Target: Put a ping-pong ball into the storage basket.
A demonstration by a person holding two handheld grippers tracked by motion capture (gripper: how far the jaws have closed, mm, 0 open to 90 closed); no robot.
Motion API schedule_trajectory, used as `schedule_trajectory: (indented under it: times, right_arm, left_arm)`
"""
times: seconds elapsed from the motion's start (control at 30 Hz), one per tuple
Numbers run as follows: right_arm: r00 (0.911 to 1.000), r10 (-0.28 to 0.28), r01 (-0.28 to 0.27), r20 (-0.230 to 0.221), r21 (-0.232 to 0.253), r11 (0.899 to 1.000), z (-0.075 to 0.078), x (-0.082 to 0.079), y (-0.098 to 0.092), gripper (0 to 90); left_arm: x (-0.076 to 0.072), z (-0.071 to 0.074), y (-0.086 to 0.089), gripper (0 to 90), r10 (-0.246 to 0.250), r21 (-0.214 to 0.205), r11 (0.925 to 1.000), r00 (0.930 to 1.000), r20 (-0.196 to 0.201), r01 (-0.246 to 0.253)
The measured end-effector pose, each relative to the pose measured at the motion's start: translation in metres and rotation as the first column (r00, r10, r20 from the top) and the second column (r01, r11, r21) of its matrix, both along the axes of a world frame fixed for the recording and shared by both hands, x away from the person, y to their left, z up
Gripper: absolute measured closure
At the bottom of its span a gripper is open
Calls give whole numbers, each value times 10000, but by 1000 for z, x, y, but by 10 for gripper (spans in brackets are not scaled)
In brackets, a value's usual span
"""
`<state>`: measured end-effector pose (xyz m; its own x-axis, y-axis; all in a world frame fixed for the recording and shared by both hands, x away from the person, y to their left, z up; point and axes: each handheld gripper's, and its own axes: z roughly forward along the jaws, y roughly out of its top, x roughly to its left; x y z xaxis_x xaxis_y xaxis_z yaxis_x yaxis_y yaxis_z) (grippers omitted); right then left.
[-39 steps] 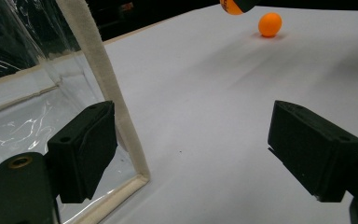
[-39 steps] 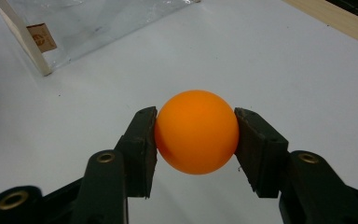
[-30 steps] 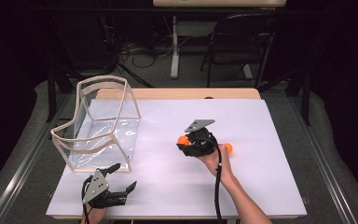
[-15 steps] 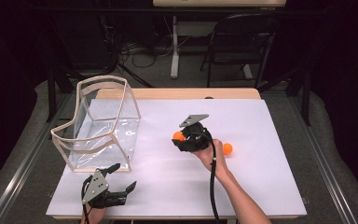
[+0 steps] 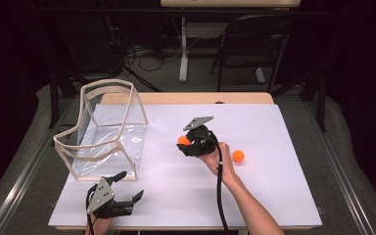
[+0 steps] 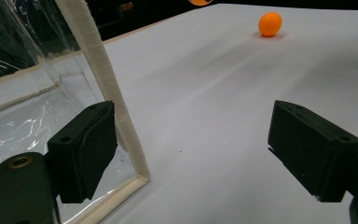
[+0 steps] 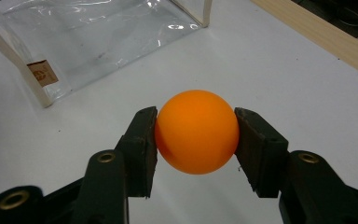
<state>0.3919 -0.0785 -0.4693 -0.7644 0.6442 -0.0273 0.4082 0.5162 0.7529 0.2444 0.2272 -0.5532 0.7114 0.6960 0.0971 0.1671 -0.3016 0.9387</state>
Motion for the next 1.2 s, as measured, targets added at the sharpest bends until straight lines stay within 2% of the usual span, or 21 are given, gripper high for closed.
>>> schedule_trajectory:
  times: [0.83,1.2]
  right_arm:
    - [9996,297,-297,5,-124,9995,12,14,24,510]
    - [9995,295,-296,-61,-111,9995,17,17,29,509]
  left_arm:
    - [0,0,1,157,38,-38,10000,10000,21,-38]
    - [0,0,1,157,23,-36,10000,10000,30,-23]
